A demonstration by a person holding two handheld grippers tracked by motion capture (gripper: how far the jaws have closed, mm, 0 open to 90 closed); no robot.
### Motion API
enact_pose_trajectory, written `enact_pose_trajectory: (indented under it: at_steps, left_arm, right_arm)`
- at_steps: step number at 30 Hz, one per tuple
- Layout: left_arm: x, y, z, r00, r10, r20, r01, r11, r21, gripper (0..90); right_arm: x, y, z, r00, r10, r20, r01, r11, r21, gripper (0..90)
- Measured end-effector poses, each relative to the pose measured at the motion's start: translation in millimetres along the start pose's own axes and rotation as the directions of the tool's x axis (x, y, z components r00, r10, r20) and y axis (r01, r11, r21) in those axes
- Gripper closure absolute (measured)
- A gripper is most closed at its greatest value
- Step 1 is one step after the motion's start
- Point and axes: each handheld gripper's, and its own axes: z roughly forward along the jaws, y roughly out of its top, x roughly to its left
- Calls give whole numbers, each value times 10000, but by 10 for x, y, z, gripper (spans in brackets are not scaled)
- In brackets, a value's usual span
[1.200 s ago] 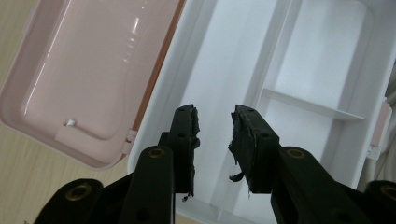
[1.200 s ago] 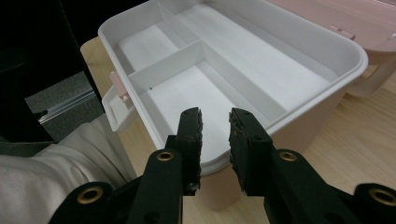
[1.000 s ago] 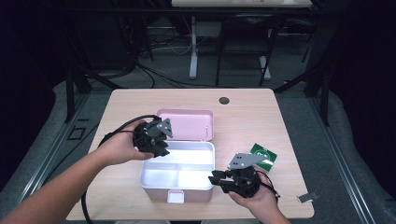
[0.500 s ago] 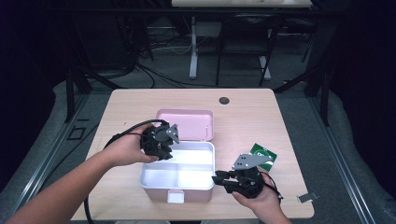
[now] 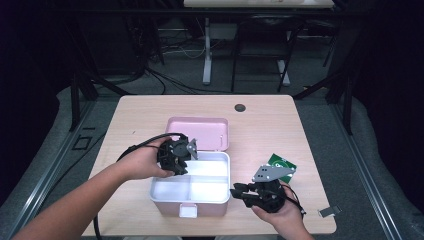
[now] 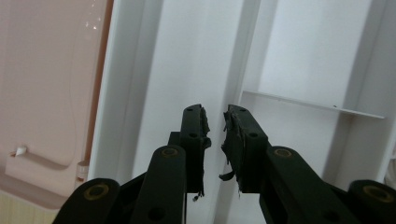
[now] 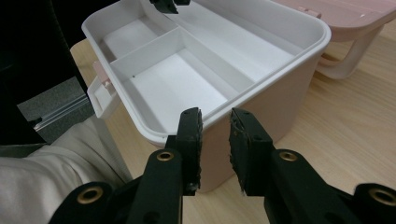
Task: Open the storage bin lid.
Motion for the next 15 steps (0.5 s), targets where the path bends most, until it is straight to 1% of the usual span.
enact_pose_trajectory:
  at_steps: [4,6,8,12,15]
  left_arm:
    - [-1,17,12,10000,-16,-23,16,10000,54,775]
    - [2,23,12,10000,79,-6,-79,9999,84,780]
    - [-5,27,6,10000,24,97,-24,10000,64,780]
    - [-33,50,18,9996,220,166,-223,9996,180,785]
    - [-56,73,59,9989,390,243,-401,9982,451,791]
  right_arm:
    - [-10,-10,-21,10000,32,24,-32,10000,-25,736]
    - [-14,-15,-31,10000,48,0,-48,10000,-13,735]
    - [-19,-21,-38,10000,48,21,-48,10000,-22,735]
    - [-28,-28,-52,9999,98,51,-98,9999,-49,735]
    - [-34,-31,-58,9999,119,40,-119,9999,-63,735]
